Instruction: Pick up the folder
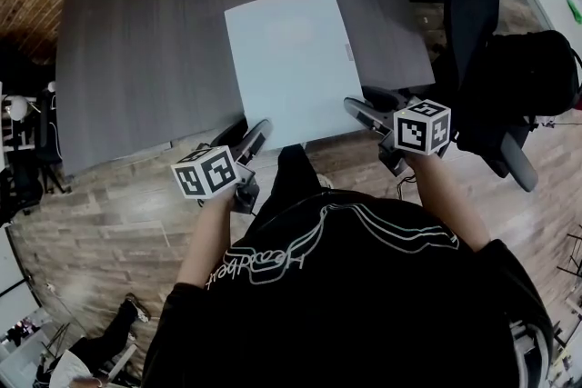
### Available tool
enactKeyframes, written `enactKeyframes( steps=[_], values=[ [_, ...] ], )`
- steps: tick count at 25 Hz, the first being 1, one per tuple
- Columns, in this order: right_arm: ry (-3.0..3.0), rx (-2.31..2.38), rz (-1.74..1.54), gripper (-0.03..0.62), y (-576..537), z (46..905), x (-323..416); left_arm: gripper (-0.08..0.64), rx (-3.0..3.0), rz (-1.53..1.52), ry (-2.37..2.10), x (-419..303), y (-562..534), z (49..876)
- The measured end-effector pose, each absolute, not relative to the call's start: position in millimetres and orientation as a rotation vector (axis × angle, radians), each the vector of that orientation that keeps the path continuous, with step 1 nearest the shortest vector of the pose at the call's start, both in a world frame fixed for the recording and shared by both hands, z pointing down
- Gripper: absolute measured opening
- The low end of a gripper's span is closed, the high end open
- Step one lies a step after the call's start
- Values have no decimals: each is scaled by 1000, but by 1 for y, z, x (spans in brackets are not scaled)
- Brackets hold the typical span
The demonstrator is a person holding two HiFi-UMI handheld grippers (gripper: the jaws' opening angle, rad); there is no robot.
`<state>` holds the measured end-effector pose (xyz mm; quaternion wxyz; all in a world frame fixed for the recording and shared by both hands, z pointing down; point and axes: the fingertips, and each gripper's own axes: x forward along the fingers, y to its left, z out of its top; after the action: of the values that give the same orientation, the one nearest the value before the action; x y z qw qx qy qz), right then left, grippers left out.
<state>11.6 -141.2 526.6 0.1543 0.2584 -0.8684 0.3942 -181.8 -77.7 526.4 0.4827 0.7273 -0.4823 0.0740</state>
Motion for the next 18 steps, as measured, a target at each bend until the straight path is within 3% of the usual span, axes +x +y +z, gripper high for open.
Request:
enactKeyframes(
  steps=[18],
  values=[
    [-2475, 725, 1141, 221, -118, 528, 19, 252, 1756, 149, -1183, -174, -52, 526]
  ],
)
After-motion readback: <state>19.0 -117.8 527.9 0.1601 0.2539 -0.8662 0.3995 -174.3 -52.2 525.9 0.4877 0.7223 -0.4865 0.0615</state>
